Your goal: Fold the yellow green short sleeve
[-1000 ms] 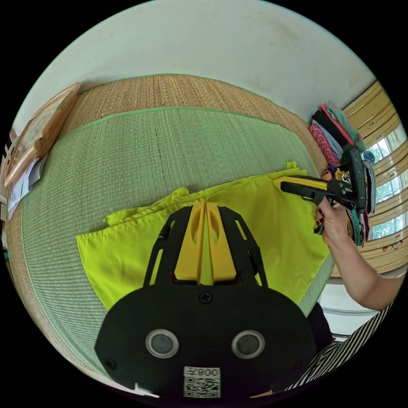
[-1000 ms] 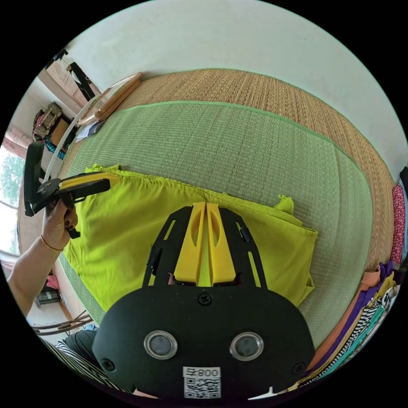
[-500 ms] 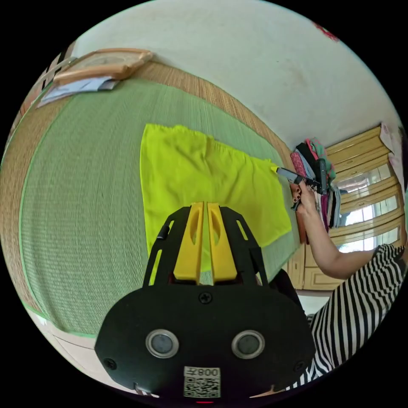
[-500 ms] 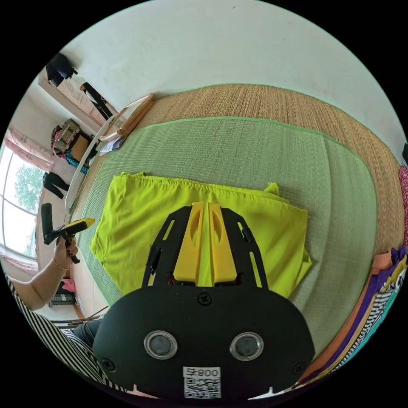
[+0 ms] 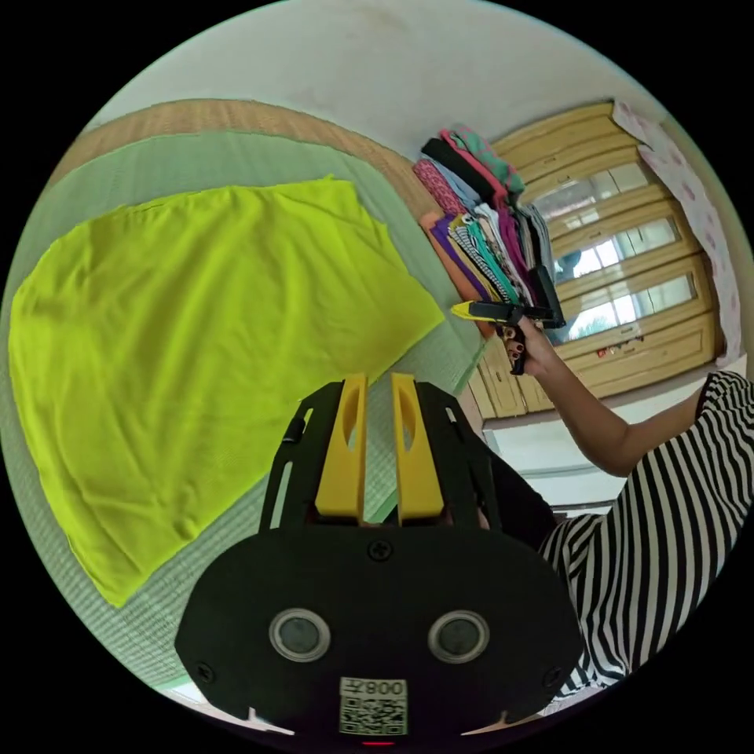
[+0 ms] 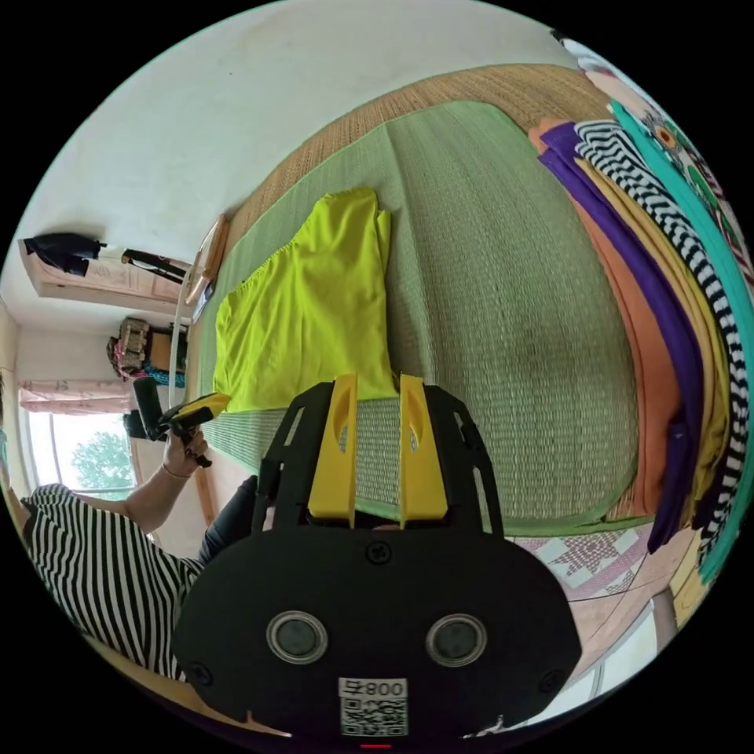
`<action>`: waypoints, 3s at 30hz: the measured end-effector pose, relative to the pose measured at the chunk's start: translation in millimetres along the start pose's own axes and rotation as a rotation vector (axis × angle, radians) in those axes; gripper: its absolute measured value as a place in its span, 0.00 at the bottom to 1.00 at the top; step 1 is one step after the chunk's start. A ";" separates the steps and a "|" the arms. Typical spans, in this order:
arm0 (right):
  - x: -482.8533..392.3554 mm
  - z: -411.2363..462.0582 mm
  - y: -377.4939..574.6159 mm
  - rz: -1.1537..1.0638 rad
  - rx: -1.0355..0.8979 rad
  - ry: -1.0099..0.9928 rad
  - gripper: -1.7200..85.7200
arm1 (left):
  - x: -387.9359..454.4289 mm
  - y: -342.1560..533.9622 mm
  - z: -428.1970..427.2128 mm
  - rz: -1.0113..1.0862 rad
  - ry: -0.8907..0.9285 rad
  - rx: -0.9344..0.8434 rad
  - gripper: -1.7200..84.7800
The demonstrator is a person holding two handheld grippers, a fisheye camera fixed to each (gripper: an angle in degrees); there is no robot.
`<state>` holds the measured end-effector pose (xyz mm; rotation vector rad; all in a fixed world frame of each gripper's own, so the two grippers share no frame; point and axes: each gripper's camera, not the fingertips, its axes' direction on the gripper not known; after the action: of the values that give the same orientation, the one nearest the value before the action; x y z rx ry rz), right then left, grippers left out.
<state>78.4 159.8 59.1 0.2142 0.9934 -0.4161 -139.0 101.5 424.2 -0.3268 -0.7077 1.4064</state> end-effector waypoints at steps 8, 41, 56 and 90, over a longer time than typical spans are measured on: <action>26.1 -2.2 3.3 0.019 -0.052 -0.038 0.07 | 59.1 -7.5 89.3 0.161 0.003 -0.099 0.09; 43.3 -55.3 -150.1 -0.019 0.002 -0.176 0.15 | 186.7 -19.0 295.0 0.429 -0.287 -0.144 0.03; 15.9 11.0 -215.4 -0.050 -0.056 -0.073 0.05 | 182.1 8.3 279.5 0.387 -0.226 -0.134 0.03; -218.0 101.1 -164.2 -0.296 0.159 -0.331 0.03 | 31.9 219.0 -132.3 -0.061 0.052 0.359 0.03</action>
<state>-19.2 28.0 299.5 0.1346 0.6667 -0.7766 -227.3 194.2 200.4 -0.0584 -0.4078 1.4306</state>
